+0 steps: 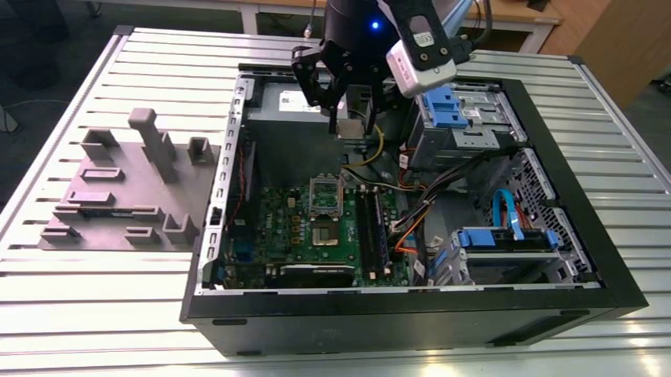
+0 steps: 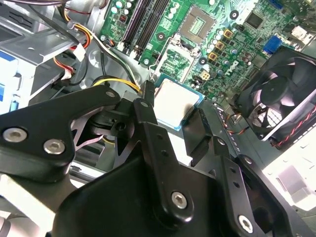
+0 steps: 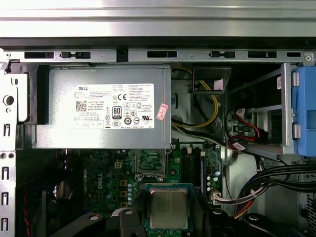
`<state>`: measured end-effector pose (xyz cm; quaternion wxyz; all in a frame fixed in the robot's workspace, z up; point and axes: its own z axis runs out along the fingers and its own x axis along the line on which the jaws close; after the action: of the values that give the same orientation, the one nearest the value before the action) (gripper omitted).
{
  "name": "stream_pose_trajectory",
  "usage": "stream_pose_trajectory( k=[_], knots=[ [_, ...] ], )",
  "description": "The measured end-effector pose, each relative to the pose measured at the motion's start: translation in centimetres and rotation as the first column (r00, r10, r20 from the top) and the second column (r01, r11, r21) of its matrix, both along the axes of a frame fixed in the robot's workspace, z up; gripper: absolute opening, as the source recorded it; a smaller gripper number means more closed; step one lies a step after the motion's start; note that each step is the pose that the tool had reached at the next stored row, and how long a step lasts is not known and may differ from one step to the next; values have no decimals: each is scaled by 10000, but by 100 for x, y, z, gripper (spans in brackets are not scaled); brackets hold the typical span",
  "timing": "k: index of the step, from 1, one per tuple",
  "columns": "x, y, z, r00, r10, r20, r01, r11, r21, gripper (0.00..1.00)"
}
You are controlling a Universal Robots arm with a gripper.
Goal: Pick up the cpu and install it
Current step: 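Place the cpu into insertion slot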
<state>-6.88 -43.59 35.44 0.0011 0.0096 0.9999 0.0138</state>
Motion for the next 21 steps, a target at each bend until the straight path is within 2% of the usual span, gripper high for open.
stream_pose_trajectory(
  k=[18,21],
  knots=[
    [0,0,-39,10000,0,0,0,10000,0,47],
    [0,0,-63,10000,0,0,0,10000,0,47]
  ],
)
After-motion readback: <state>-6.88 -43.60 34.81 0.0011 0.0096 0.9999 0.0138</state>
